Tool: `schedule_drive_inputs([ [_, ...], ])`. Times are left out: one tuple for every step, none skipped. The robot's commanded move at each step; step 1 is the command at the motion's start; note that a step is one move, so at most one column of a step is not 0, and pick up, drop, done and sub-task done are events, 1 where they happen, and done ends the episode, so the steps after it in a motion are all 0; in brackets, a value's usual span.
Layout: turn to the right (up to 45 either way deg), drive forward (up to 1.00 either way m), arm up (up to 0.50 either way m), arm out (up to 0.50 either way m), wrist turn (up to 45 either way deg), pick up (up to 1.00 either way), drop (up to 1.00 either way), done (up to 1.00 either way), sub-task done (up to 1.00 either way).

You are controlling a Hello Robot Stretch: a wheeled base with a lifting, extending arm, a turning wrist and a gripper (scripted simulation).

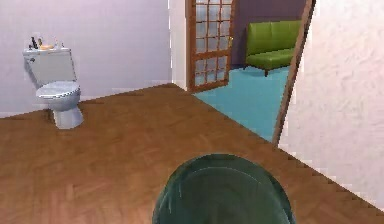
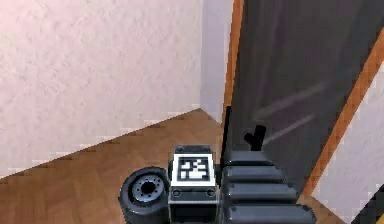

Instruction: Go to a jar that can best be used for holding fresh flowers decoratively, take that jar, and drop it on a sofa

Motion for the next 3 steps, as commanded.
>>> schedule_drive_inputs([
  [0.0,1.00,0.00,0.00,0.0,0.00,0.00,0.00,0.00],
  [3.0,0.00,0.00,0.00,0.0,0.00,0.00,0.00,0.00],
  [0.0,0.85,0.00,0.00,0.0,0.00,0.00,0.00,0.00],
])
